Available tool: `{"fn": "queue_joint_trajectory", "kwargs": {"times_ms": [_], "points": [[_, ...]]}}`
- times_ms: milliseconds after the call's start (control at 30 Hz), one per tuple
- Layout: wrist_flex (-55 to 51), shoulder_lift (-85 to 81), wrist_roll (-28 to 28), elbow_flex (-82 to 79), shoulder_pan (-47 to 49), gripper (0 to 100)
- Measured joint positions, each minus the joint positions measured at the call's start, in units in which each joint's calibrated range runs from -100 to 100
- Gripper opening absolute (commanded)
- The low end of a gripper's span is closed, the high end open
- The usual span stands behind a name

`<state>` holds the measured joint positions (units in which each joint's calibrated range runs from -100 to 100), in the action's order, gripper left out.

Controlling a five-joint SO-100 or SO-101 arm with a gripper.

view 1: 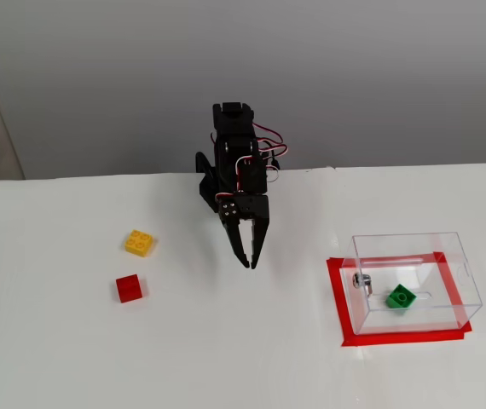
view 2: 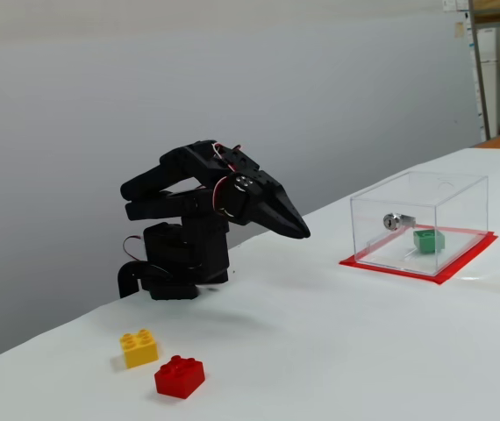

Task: Pick the green lego brick and place it into the transparent box

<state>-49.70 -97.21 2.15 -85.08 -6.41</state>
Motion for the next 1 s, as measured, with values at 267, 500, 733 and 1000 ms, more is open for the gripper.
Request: {"fn": "queue_joint_trajectory", "kwargs": {"times_ms": [267, 500, 733, 1000], "points": [[0.0, -1.9, -0.2, -7.9, 0.0, 1], [0.0, -1.9, -0.2, -12.0, -0.4, 1], [-4.2, -1.9, -0.2, -13.2, -0.1, 1], [-16.6, -1.9, -0.2, -10.2, 0.0, 1]]}}
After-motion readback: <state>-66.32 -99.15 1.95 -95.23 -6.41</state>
